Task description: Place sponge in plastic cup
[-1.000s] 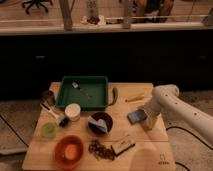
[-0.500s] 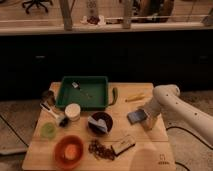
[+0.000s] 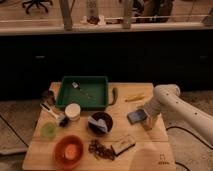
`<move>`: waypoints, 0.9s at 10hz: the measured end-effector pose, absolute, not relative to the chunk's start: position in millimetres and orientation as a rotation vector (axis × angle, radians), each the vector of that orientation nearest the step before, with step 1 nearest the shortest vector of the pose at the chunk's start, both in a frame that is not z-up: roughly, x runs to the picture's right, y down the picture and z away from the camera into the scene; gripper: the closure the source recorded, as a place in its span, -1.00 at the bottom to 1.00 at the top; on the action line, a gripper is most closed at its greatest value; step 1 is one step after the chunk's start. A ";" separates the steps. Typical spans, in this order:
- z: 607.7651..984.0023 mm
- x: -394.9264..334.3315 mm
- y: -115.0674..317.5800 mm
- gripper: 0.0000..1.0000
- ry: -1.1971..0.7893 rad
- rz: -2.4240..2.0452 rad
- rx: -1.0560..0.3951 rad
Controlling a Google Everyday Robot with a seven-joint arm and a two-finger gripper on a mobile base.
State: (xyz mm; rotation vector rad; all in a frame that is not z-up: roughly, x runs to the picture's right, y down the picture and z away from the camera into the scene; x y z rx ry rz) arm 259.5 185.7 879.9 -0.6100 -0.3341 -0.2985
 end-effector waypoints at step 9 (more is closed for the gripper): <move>874.1 220.3 186.9 -0.30 -0.385 -0.425 -0.609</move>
